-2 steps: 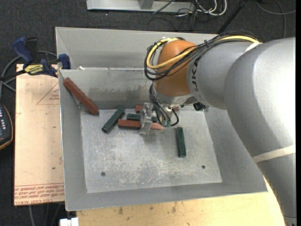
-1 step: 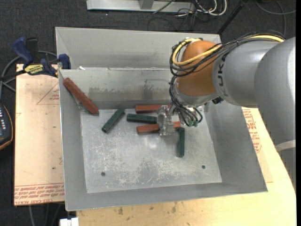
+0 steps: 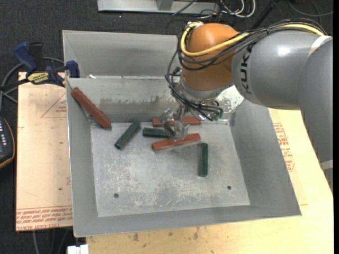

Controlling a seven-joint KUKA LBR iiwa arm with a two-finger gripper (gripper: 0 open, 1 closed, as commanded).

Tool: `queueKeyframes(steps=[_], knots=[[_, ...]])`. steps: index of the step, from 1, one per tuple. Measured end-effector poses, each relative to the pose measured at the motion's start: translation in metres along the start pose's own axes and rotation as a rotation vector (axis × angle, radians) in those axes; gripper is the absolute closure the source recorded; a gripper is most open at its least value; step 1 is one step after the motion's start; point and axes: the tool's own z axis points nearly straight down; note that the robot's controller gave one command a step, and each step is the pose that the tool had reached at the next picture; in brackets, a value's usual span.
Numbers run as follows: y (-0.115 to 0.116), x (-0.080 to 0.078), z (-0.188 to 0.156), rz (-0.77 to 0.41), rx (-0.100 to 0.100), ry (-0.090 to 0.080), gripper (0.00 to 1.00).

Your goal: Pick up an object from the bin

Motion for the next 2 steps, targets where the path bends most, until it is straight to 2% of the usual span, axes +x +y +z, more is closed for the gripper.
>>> queueKeyframes(steps=[1, 2], knots=[[0.000, 0.001, 0.001, 0.003, -0.002, 0.003, 0.00], [-0.002, 0.016, -0.037, 0.246, 0.001, 0.002, 0.00]])
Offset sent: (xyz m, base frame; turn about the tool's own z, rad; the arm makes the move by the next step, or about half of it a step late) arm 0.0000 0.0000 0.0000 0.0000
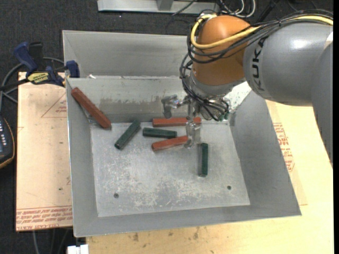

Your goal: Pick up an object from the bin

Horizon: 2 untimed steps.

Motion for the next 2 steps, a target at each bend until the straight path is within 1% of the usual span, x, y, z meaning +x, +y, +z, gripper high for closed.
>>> queueKeyframes(steps=[1, 2], knots=[[-0.006, -0.005, 0.065, 0.181, -0.002, 0.009, 0.00], [-0.003, -0.005, 0.100, 0.130, -0.002, 0.003, 0.00]])
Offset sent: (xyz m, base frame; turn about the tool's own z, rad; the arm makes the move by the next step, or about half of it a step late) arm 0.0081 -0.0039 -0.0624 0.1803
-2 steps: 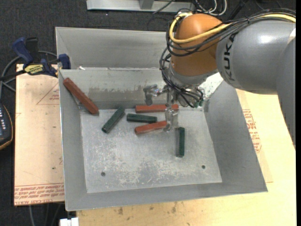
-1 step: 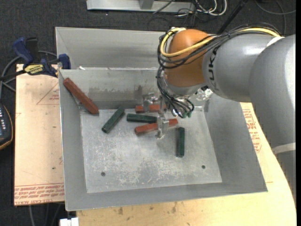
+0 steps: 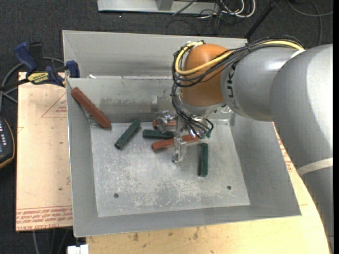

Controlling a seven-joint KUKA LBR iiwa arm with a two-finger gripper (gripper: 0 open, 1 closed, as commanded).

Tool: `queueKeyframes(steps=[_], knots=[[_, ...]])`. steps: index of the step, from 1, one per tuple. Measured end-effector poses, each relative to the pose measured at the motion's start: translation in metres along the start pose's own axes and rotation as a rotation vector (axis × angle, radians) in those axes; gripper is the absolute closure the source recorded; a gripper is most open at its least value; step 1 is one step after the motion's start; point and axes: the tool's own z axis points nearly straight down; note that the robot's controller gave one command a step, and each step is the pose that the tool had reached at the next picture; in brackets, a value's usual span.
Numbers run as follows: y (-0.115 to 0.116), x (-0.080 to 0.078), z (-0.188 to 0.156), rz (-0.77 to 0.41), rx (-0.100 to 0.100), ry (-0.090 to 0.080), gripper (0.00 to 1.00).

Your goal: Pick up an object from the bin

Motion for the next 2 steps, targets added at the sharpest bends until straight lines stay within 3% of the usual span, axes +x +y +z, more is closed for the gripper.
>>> queueKeyframes(steps=[1, 2], knots=[[0.000, -0.002, -0.005, 0.000, 0.001, -0.004, 1.00], [-0.011, 0.019, -0.133, -0.090, 0.004, -0.008, 1.00]])
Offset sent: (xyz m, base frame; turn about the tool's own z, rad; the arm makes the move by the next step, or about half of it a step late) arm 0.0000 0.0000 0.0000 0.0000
